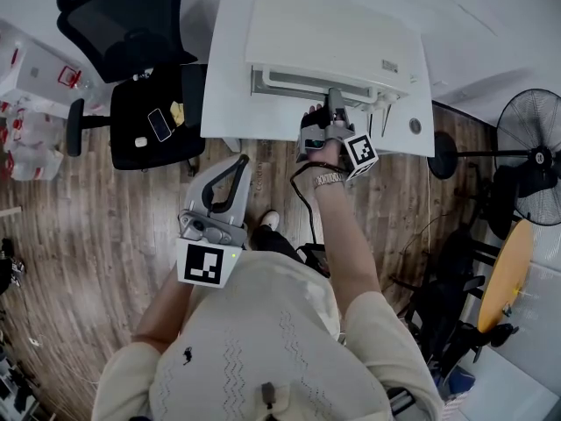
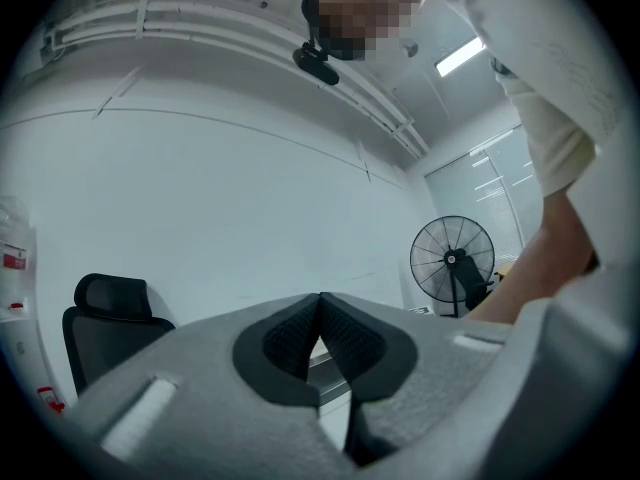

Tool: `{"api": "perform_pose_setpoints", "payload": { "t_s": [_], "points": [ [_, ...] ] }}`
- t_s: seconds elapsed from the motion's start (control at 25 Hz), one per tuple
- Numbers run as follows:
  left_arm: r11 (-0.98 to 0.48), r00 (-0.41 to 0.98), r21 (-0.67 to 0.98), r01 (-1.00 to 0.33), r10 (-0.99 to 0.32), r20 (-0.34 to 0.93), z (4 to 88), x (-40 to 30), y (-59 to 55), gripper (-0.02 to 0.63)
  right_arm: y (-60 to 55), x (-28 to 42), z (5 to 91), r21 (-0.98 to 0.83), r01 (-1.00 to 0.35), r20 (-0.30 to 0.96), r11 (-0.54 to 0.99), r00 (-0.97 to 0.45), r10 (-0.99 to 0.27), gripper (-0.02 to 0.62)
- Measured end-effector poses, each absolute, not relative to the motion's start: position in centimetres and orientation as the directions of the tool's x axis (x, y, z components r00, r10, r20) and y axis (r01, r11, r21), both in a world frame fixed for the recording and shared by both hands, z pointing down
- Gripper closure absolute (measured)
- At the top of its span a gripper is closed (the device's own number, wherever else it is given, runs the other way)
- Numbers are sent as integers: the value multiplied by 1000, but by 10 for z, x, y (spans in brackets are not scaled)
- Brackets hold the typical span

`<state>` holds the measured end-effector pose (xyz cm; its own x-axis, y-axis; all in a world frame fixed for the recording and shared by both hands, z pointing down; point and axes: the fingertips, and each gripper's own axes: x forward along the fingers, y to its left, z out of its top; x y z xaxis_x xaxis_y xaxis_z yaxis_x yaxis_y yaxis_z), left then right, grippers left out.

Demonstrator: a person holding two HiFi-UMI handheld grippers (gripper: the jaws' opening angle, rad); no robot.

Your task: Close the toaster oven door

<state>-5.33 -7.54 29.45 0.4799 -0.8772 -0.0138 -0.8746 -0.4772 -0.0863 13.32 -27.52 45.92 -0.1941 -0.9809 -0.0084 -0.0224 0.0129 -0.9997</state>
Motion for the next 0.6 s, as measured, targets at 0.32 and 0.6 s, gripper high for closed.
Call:
{"api": "perform_pose_setpoints", "payload": {
  "t_s": [0.32, 0.6],
  "points": [
    [-491, 493, -88, -867, -870, 1, 296, -50, -78, 603, -275, 131, 458, -1000, -8, 6, -4, -216, -976, 483],
    [-500, 502, -103, -860, -865, 8, 298, -48, -78, 603, -273, 134, 472, -999, -35, 49, -41, -282, -958, 398]
  ]
}}
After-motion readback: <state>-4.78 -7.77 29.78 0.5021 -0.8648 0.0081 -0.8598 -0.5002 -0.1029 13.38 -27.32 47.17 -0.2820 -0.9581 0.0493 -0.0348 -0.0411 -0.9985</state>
